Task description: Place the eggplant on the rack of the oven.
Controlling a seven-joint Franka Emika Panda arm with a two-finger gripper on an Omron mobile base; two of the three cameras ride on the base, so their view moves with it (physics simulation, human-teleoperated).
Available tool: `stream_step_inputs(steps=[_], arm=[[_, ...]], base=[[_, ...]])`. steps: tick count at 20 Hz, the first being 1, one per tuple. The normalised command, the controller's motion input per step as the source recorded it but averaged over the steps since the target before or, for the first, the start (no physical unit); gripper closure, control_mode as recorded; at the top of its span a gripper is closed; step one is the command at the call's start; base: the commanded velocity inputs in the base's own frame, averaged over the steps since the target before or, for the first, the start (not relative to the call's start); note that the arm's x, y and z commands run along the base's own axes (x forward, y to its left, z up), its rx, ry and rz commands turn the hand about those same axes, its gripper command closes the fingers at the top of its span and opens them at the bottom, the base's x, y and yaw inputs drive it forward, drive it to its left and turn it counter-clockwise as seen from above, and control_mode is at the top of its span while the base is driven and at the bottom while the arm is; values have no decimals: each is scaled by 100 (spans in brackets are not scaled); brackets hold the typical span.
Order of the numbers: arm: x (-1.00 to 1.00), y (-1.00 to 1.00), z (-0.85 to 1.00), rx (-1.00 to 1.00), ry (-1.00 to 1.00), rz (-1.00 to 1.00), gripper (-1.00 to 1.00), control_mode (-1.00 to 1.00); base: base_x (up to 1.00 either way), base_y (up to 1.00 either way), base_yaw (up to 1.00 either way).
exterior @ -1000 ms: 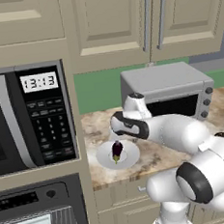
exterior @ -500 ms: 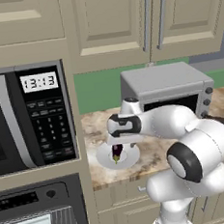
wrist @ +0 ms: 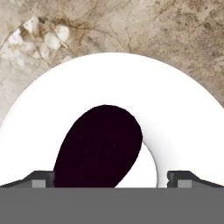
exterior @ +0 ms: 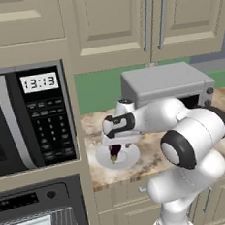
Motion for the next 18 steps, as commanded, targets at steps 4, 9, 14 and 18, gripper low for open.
stream_step_inputs(steps=[4,9,14,18], arm=[[3,26,-21,0,-1,-1,-100,-100],[0,1,-21,0,0,-2,-100,-100],[0,0,-30,0,0,-2,100,-100],[0,0,-21,0,-1,-2,100,-100]], base=[[0,0,0],[0,0,0],[0,0,0],[0,0,0]])
